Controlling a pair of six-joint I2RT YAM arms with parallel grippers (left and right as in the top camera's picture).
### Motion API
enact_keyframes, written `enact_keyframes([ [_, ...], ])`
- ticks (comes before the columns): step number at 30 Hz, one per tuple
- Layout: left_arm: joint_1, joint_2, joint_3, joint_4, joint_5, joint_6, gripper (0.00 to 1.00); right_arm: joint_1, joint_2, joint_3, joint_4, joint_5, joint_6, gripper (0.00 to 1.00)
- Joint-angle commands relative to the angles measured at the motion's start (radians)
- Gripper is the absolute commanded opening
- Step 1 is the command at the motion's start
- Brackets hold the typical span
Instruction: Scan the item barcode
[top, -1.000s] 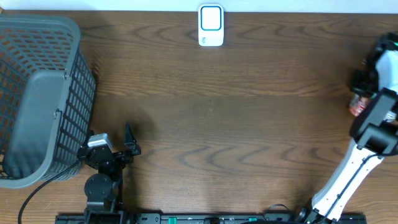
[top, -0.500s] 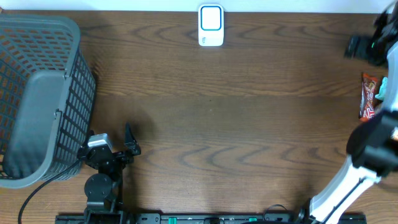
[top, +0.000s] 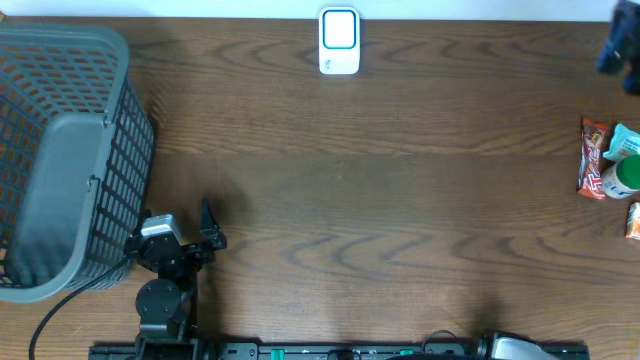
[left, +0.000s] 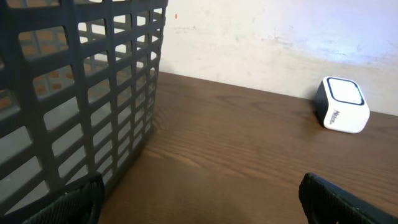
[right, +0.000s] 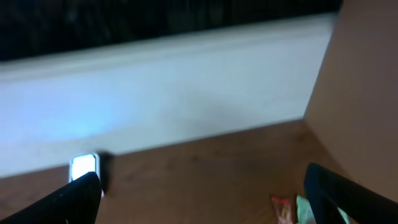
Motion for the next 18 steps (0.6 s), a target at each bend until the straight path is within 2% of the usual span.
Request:
enact_keyframes([
  [1, 0.003, -0.002, -0.019, -0.035, -0.006, -0.013, 1.0, 0.008, -0.08, -0.003, -0.006, -0.001, 0.016, 0.99],
  [6, 0.003, -0.002, -0.019, -0.035, -0.006, -0.013, 1.0, 0.008, -0.212, -0.003, -0.01, 0.003, 0.014, 0.99],
  [12, 0.003, -0.002, -0.019, -0.035, -0.006, -0.013, 1.0, 0.008, -0.337, -0.02, -0.107, 0.037, -0.001, 0.99],
  [15, 0.003, -0.002, -0.019, -0.035, -0.006, -0.013, 1.0, 0.008, -0.405, -0.118, -0.038, 0.037, -0.022, 0.99],
  [18, 0.003, -0.002, -0.019, -0.035, -0.006, -0.013, 1.0, 0.008, -0.503, -0.319, 0.126, 0.035, -0.021, 0.99],
])
